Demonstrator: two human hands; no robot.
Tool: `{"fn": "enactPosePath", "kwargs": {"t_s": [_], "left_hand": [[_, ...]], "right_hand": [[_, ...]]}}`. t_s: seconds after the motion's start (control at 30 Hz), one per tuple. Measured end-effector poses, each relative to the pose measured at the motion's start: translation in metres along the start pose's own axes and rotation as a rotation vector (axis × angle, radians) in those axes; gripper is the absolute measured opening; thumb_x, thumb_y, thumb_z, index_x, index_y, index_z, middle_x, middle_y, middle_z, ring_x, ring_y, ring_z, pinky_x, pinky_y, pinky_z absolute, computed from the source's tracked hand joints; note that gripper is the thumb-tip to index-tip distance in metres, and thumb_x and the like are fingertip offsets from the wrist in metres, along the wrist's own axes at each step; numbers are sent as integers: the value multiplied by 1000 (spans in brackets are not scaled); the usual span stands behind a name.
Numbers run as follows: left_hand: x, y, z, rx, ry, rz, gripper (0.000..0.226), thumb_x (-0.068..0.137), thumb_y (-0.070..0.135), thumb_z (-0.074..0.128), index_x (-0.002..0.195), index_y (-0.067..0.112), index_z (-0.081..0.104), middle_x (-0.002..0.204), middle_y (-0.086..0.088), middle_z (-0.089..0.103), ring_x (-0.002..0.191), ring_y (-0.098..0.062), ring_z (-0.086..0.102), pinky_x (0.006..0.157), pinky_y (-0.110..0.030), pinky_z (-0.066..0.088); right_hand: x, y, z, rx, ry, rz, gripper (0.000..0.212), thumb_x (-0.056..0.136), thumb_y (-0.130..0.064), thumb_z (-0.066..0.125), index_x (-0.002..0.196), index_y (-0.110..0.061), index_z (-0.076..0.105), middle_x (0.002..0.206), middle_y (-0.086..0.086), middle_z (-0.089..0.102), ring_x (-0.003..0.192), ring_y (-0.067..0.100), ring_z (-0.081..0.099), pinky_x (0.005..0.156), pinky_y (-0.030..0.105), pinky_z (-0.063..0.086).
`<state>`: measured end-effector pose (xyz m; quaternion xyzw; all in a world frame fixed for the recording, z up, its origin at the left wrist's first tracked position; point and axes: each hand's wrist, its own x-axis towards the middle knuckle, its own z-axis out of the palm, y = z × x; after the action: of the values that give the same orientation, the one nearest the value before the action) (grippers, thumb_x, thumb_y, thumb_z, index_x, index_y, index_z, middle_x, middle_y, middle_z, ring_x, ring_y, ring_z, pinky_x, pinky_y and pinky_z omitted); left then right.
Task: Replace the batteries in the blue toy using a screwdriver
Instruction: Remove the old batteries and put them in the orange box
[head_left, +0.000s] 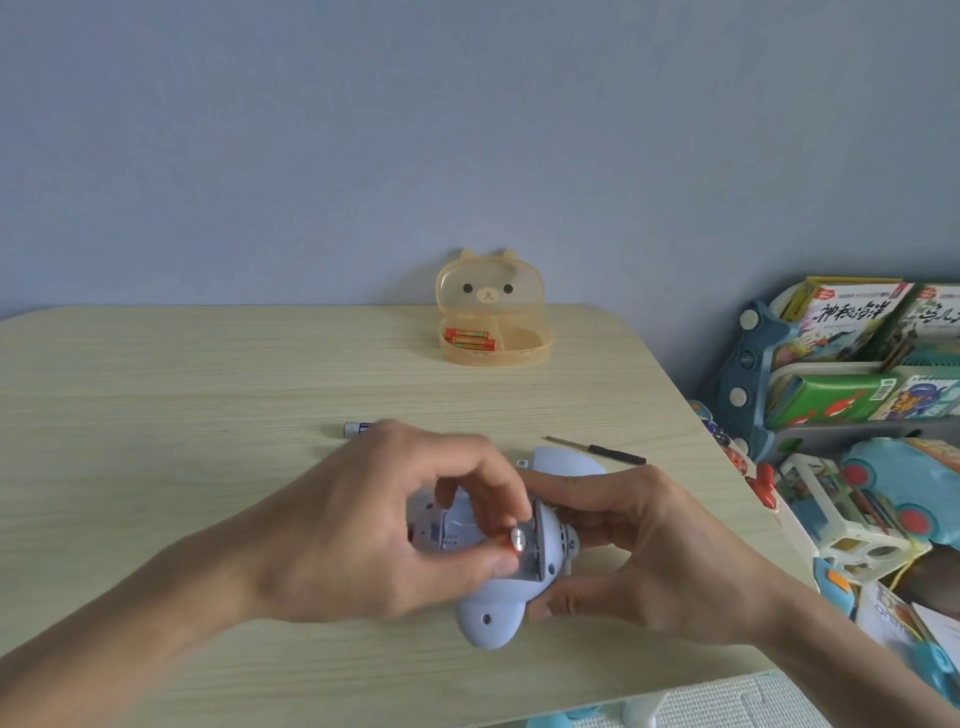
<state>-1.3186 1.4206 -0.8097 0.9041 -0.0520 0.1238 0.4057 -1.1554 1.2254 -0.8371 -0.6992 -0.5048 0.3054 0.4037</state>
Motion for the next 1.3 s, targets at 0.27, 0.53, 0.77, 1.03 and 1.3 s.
{"fn": "enactPosePath", "kwargs": {"t_s": [0.27,0.53,0.77,1.03,1.3], "left_hand": [[101,-43,-55,-57,330,-81,19,89,8,83,103,19,82,93,0,87,89,-15,84,88,-20,63],[159,-121,-40,234,264,-203,21,88,12,86,109,17,85,106,6,84,86,9,75,93,-26,62],[154,-140,-32,326,188,-207,17,88,17,87,104,22,87,97,3,85,74,11,67,67,-1,43],[134,-120,-41,325,187,-166,15,86,16,88,99,23,88,100,8,84,86,14,65,77,-14,46],[-1,-34,-22,-85,52,-301,61,70,69,86,125,46,75,126,15,74,98,-12,71,96,-33,59]], "right_hand": [[-4,11,-8,20,34,50,81,76,-11,95,146,-32,60,130,-16,75,119,5,73,105,30,57],[-4,15,-9,83,35,51,77,78,-7,93,144,-33,61,128,-16,76,120,6,73,103,27,58],[-4,19,-8,104,41,69,78,78,0,91,145,-26,61,130,-12,76,120,8,72,103,30,59],[-2,16,-8,109,23,78,79,76,3,92,144,-26,62,130,-14,76,121,7,72,102,27,59],[-2,14,-8,75,26,83,81,74,-6,95,144,-30,62,132,-13,75,121,9,72,102,32,59]]}}
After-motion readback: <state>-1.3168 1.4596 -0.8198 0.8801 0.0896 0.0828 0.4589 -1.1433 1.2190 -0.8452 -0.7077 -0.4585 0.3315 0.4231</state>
